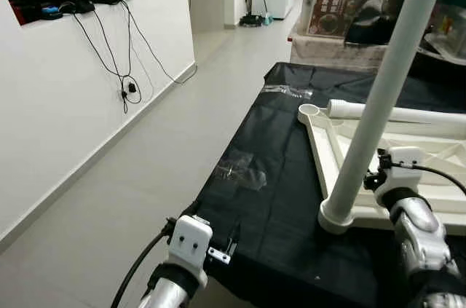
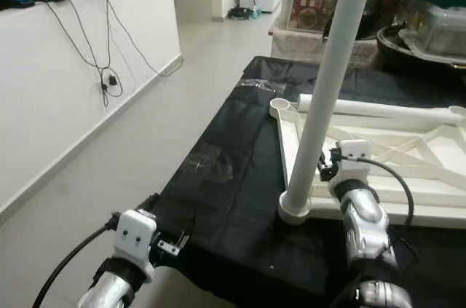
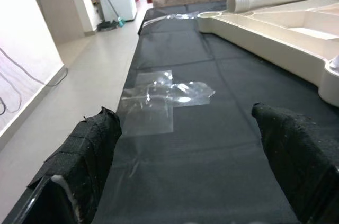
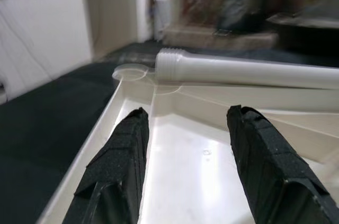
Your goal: Building children table
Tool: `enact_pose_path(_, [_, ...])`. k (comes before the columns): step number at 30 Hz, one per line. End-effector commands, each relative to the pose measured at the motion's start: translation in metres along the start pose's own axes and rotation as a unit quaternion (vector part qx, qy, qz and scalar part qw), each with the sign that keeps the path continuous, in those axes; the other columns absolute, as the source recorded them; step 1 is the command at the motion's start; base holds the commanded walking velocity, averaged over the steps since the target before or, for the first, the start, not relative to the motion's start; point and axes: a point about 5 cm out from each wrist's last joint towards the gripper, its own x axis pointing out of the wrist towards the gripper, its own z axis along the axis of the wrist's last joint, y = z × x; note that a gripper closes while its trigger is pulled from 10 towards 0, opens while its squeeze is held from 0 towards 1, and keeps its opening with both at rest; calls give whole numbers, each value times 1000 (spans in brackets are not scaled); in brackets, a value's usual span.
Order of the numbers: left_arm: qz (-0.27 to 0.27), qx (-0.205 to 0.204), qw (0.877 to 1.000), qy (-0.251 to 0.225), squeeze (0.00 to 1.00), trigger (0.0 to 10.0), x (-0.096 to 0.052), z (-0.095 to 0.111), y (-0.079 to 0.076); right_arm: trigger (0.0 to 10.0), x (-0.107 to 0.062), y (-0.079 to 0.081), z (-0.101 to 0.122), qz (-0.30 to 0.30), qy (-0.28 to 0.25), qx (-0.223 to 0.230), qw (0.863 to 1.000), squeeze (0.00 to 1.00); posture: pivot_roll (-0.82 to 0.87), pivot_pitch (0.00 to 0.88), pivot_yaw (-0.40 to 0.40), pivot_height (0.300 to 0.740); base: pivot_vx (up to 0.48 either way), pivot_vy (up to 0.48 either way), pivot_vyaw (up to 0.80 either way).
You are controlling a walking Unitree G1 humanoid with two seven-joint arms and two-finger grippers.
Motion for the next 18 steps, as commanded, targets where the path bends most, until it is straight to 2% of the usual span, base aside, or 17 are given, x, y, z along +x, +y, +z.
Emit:
enact_pose_path(1, [-1,3,1000,13,0,10000,-1,-4,1,10000,-2,-1,9,-19,-9,4,1000,0,-2,0,9,740,0,0,0])
enact_pose_path(3, [1,4,1000,14,0,10000,-1,-5,3,10000,-22,10,12,-7,-15,3,1000,0,-12,0,20,740,0,0,0])
enact_pose_path(6, [4,5,1000,15,0,10000,-2,-6,4,10000,-36,21,15,11,-27,6,1000,0,-15,0,25,740,0,0,0])
enact_pose_path(7, [4,5,1000,15,0,10000,-2,-6,4,10000,-36,21,15,11,-27,6,1000,0,-15,0,25,740,0,0,0])
enact_pose_path(10, [14,10,1000,15,0,10000,-3,-6,7,10000,-41,39,23,36,-52,6,998,0,-20,0,43,740,0,0,0])
enact_pose_path(11, [14,10,1000,15,0,10000,-3,-6,7,10000,-41,39,23,36,-52,6,998,0,-20,0,43,740,0,0,0])
enact_pose_path(12, [20,13,1000,16,0,10000,-4,-6,9,10000,-45,51,28,39,-56,19,998,0,-19,0,51,740,0,0,0])
enact_pose_path(15, [22,15,1000,17,0,10000,-4,-6,10,10000,-47,55,30,36,-52,23,998,0,-13,0,48,740,0,0,0])
enact_pose_path(18, [24,19,999,18,0,10000,-4,-6,12,10000,-53,60,30,17,-28,33,999,0,-8,0,50,740,0,0,-710])
